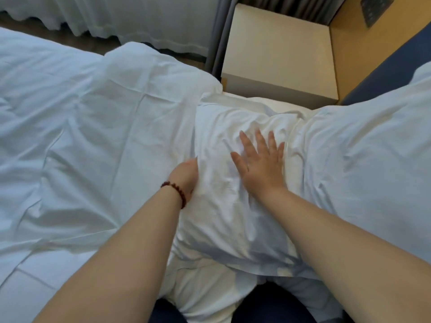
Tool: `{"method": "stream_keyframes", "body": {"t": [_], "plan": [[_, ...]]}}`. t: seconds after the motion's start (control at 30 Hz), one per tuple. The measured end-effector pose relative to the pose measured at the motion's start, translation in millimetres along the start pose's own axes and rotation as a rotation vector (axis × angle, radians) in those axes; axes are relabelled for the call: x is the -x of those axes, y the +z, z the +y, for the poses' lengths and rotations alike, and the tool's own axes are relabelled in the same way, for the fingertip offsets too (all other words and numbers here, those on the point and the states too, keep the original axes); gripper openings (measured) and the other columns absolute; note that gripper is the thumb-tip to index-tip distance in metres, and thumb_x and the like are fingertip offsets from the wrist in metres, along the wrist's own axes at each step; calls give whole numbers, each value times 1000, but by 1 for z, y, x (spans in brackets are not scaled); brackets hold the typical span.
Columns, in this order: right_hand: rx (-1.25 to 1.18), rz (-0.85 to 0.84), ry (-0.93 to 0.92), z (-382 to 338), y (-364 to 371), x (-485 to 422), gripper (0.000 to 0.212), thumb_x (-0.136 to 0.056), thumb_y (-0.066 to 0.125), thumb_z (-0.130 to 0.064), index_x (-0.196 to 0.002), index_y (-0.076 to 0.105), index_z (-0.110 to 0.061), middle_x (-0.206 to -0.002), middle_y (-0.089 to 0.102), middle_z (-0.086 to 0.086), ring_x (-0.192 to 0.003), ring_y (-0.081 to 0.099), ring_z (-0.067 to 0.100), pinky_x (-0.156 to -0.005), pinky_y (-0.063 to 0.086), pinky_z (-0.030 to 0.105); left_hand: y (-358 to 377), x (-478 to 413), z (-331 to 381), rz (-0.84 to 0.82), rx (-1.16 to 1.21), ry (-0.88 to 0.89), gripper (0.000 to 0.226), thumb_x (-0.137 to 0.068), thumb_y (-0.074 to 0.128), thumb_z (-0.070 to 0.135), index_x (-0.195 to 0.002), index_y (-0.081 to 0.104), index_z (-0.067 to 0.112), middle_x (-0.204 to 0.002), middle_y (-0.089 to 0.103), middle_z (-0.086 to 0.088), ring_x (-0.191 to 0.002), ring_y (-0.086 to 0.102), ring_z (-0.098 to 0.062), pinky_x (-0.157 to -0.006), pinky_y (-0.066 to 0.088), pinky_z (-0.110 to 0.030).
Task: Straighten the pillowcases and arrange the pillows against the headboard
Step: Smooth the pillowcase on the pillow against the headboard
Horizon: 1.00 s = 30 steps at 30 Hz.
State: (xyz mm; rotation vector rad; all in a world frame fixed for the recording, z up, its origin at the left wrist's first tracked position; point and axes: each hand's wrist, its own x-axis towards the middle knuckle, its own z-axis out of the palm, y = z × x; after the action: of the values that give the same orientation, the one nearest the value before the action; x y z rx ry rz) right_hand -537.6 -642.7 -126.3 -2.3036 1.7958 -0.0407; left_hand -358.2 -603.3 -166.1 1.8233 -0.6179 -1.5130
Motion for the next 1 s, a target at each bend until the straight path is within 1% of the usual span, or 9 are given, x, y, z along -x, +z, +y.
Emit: {"method": "stream_keyframes", "body": {"t": [0.1,0.23,0.33,0.4,0.5,0.6,0.7,0.87,1.0], "plan": [[-109,-30,-83,-21,-4,-12,63,-93,19,-68,-152,10,-46,-164,-1,-5,-150,-12,22,-116,-13,47,11,21,2,168,164,63,36,-100,44,43,-119,66,23,-109,65,10,-102,60,-12,-95,47,-28],[118,-188,-91,-5,13,-25,66,-92,17,-70,-151,-3,-48,-164,-11,-8,-149,-16,20,-119,-13,47,1,26,-5,282,531,-48,21,-97,57,36,-93,67,18,-93,69,5,-90,65,-14,-91,52,-31],[159,-172,-87,6,23,-25,67,-92,15,-70,-151,-5,-45,-163,-13,-9,-149,-16,19,-119,-12,45,-16,16,-6,216,671,-106,22,-87,72,25,-103,69,10,-107,72,-9,-105,66,-25,-95,53,-38],[170,-163,-73,0,24,-25,69,-91,16,-71,-152,-2,-45,-164,-9,-7,-150,-12,19,-120,-10,45,-23,12,1,74,769,-156,22,-92,65,15,-111,66,3,-104,74,-14,-99,69,-26,-86,56,-40],[122,-34,-25,-15,24,-29,78,-81,14,-80,-151,9,-47,-164,8,-1,-150,4,22,-120,0,45,-30,2,17,-88,730,-278,31,-99,54,31,-106,68,4,-84,76,-10,-82,70,-23,-71,55,-36],[158,-33,44,-10,22,-43,81,-79,12,-86,-150,0,-49,-164,-5,1,-150,-9,24,-118,-9,48,-30,-12,22,-111,637,-326,46,-101,43,49,-114,68,13,-114,72,-11,-101,68,-27,-83,54,-41],[179,-50,77,15,32,-53,82,-82,12,-85,-152,-4,-46,-164,-10,5,-149,-16,25,-118,-16,47,-24,-22,19,-116,512,-297,37,-97,54,43,-114,69,14,-113,73,-8,-100,69,-25,-78,57,-38],[-125,94,-8,42,67,-65,76,-88,23,-72,-154,10,-36,-164,3,6,-150,-6,24,-118,-16,34,-10,-50,0,-123,629,-195,46,-97,51,49,-127,64,17,-119,71,-3,-111,67,-22,-96,53,-41],[-285,212,-61,58,89,-76,71,-92,30,-61,-154,20,-28,-163,13,8,-150,4,26,-117,-15,22,1,-68,4,-119,648,-111,35,-98,55,39,-115,69,12,-110,74,-3,-92,73,-13,-67,60,-28]]}}
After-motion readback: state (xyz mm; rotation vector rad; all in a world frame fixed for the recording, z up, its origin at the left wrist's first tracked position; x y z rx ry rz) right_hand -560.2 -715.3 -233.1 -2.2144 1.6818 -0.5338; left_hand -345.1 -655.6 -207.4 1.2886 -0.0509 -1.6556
